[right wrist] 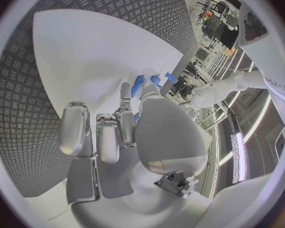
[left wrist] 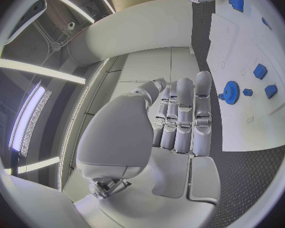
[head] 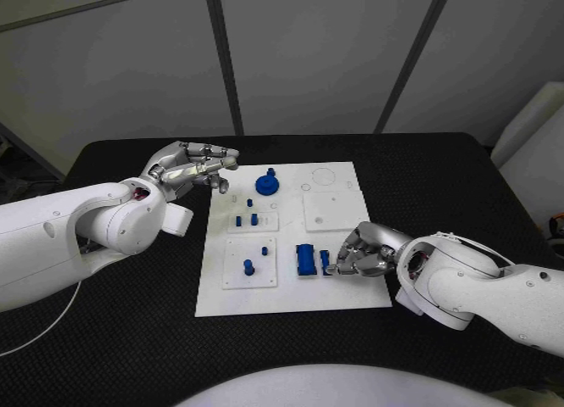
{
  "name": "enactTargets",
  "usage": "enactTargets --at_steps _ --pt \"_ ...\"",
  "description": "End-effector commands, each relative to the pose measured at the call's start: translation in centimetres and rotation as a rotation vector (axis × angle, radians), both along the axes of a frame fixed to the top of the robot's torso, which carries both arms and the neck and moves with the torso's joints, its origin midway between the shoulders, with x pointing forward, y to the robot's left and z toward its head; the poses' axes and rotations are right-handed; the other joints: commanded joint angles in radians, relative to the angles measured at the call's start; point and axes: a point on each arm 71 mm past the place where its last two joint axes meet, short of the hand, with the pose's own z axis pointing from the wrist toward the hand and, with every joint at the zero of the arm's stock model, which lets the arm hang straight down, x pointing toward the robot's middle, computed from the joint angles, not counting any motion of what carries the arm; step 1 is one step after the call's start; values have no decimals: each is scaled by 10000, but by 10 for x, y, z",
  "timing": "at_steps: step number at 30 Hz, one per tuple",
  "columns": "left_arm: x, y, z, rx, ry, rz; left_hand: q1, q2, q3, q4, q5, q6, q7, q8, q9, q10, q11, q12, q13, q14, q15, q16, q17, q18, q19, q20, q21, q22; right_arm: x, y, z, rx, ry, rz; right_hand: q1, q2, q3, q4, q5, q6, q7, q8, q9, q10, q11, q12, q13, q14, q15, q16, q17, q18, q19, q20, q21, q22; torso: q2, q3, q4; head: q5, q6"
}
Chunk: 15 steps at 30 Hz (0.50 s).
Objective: Assemble the parts on the task board
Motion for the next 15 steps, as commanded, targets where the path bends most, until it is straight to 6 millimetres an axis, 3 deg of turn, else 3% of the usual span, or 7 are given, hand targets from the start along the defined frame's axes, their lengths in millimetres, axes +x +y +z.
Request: enactTargets --at_steps 1,15 --pt "0 -1 1 -77 -16 -110 33 88 -42 -37 -23 -85 1 16 -12 -86 1 62 12 -50 10 -26 -12 126 3 52 -47 -10 2 -1 0 15 -53 -109 114 24 -26 -26 48 19 -29 39 12 101 6 34 889 1022 -43 48 2635 -120 -22 10 -27 108 -6 0 -11 11 -18" --pt "-1 -2 1 -85 1 -143 39 102 -39 -41 -23 -90 2 18 -11 -94 2 72 13 -52 12 -24 -17 126 6 53 -51 -16 5 3 -3 -129 42 13 493 40 -78 -170 -20 5 -51 52 27 100 -16 33 899 1022 -64 48 2635 -120 -21 -9 -32 111 -7 2 -9 21 -51"
